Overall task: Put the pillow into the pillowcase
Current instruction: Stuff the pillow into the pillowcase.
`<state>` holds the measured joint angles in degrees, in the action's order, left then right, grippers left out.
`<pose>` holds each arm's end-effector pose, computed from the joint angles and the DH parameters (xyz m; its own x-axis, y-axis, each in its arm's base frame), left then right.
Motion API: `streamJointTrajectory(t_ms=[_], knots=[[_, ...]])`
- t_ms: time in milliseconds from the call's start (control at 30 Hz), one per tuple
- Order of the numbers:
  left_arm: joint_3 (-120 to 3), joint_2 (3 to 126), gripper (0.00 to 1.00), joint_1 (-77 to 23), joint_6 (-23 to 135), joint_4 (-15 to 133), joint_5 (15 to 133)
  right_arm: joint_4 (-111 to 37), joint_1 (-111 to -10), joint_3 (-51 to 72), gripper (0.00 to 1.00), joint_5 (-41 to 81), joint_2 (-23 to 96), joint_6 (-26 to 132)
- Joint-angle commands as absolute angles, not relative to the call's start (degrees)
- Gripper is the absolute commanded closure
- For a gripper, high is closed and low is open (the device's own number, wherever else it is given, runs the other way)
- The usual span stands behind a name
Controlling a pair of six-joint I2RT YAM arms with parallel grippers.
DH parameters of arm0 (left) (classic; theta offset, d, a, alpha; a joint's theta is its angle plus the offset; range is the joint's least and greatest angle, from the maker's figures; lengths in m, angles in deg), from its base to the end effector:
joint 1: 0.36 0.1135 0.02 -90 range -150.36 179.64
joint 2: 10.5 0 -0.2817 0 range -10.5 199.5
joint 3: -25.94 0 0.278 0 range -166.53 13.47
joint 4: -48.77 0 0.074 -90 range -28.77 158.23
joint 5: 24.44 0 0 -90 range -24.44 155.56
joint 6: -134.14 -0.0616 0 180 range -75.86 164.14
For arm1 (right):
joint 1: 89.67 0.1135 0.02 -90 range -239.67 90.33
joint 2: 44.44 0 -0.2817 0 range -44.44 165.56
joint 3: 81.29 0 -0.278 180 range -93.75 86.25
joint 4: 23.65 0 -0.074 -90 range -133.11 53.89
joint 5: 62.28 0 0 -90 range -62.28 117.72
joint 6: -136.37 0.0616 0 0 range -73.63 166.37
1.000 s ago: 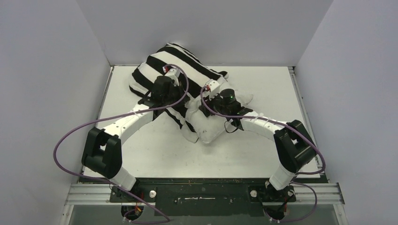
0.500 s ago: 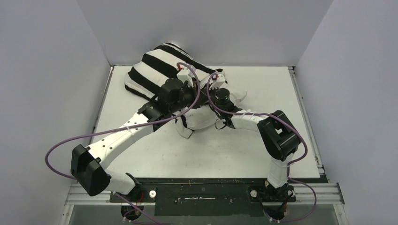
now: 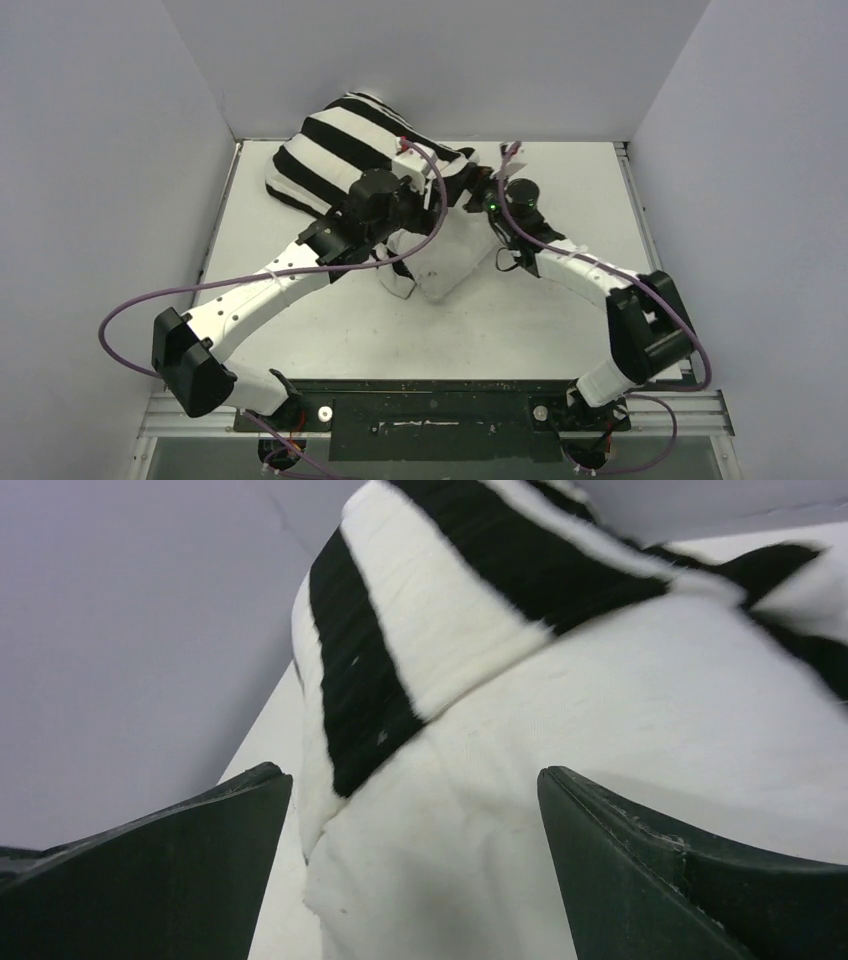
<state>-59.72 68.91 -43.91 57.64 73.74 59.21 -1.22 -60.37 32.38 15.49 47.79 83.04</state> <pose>0.2748 -0.2518 0.3773 -0.3683 0.0300 -0.9292 0.5377 0.8222 -0.1866 0.3555 0.2145 0.2654 -0.4381 0.4234 -0.7930 -0.5000 0.6183 0.6064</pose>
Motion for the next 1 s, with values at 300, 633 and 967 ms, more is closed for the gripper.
streamJointTrajectory(t_ms=[300, 633, 967], knots=[[-68.93, 90.36, 0.27, -63.45, 28.31, 68.06, 36.11, -31.60, -83.26, 32.01, 0.00, 19.72, 23.85, 81.65], [-80.34, 109.50, 0.94, -61.58, 19.71, 64.33, 12.06, -29.19, -92.89, 38.76, 0.00, 10.58, 19.28, 84.34], [-96.17, 97.09, 1.00, -52.16, 28.12, 72.88, 22.06, -9.50, -94.19, 56.18, 0.17, 6.71, 17.48, 96.07]])
